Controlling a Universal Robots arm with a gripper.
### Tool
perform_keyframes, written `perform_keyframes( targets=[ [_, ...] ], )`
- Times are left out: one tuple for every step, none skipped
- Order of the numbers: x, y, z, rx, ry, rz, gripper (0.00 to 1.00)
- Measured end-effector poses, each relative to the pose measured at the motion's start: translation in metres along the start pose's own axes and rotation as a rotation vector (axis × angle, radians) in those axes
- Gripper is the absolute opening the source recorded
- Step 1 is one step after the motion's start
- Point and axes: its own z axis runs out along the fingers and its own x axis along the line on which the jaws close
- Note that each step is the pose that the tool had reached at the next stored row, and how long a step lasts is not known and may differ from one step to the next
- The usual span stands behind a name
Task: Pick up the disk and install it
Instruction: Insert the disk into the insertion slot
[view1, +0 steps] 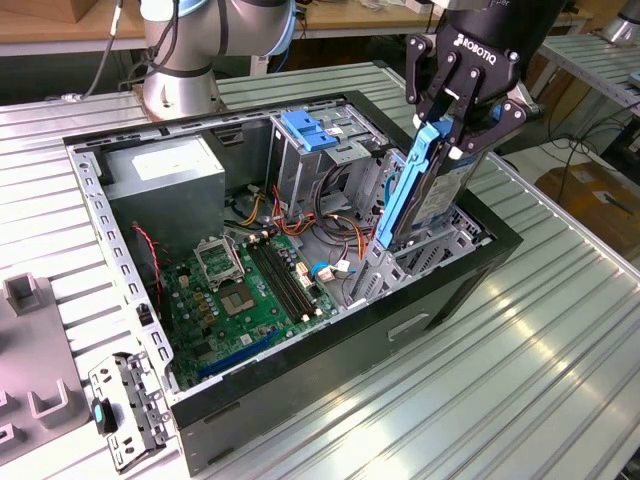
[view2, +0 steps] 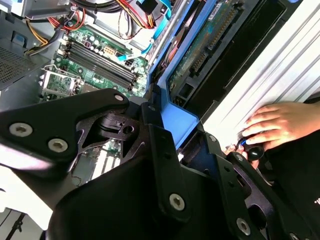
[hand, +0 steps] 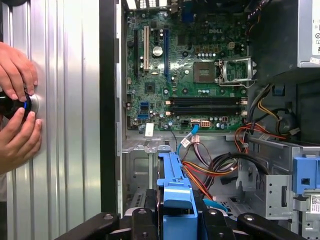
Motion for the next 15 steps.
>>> perform_keyframes(
  targets=[
    [0.0, 0.0, 0.0004, -0.0001, 0.0004, 0.0, 0.37],
    [0.0, 0.0, 0.0008, 0.0, 0.0006, 0.0, 0.37],
    [0.0, 0.0, 0.0011, 0.0, 0.0006, 0.0, 0.37],
    [0.0, 0.0, 0.0017, -0.0001, 0.0007, 0.0, 0.37],
    [0.0, 0.0, 0.0021, -0.0001, 0.0008, 0.0, 0.37],
    [-0.0001, 0.0001, 0.0032, 0.0, 0.0004, 0.0, 0.37],
    [-0.0001, 0.0001, 0.004, 0.0, 0.0003, 0.0, 0.37],
    [-0.0001, 0.0001, 0.0041, 0.0, 0.0006, 0.0, 0.37],
    [-0.0001, 0.0001, 0.0042, 0.0, 0.0009, 0.0, 0.37],
    [-0.0001, 0.0001, 0.0044, 0.0, 0.001, 0.0, 0.37],
    [-0.0001, 0.0001, 0.0046, 0.0, 0.0012, 0.0, 0.37],
    [0.0, 0.0001, 0.0055, 0.0, 0.0012, 0.0, 0.37],
    [0.0, 0.0002, 0.0063, 0.0, 0.0014, 0.0, 0.37],
    [0.0, 0.0001, 0.0069, 0.0, 0.0014, 0.0, 0.37],
    [0.0, 0.0002, 0.0078, 0.0, 0.0017, 0.0, 0.37]
  ],
)
